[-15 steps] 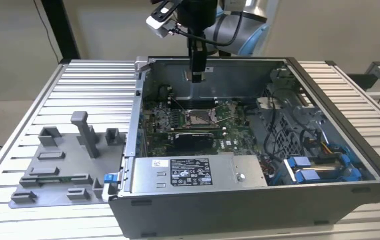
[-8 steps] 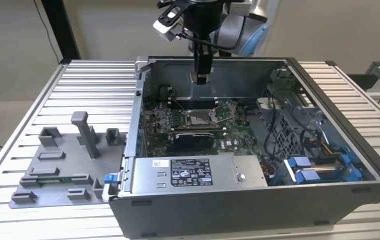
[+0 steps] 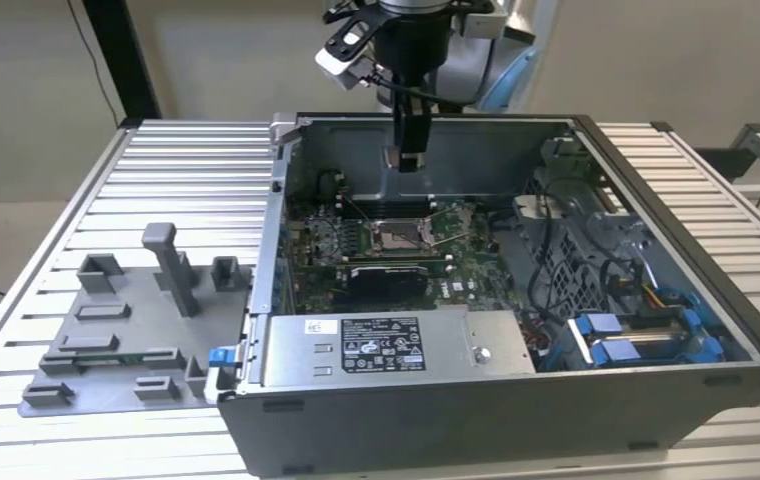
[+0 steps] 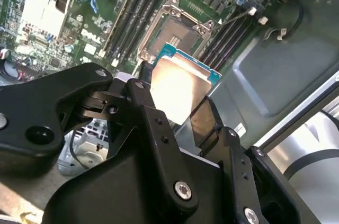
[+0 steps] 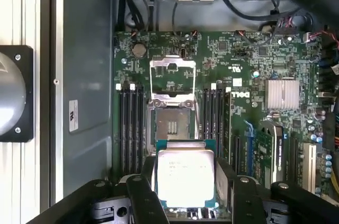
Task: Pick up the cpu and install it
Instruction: 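Close the cpu cover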
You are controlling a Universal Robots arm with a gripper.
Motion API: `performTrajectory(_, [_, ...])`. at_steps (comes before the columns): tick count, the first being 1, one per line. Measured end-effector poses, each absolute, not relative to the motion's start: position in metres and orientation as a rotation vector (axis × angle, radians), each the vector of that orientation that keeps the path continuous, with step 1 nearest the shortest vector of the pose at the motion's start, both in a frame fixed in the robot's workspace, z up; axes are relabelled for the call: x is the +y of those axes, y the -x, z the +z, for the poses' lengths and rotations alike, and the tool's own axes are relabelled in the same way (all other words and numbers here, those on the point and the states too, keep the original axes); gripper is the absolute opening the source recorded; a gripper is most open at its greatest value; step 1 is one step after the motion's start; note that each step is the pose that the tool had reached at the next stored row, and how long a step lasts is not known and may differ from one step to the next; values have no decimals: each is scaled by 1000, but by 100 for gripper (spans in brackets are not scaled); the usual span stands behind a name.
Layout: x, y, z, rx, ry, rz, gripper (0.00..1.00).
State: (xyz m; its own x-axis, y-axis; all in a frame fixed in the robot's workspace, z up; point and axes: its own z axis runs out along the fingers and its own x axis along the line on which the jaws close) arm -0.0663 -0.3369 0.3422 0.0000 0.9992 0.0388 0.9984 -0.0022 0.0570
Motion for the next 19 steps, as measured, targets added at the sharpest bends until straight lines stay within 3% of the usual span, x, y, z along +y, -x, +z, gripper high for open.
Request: performTrajectory(19, [-323,61,310,2207,-2241,138,0])
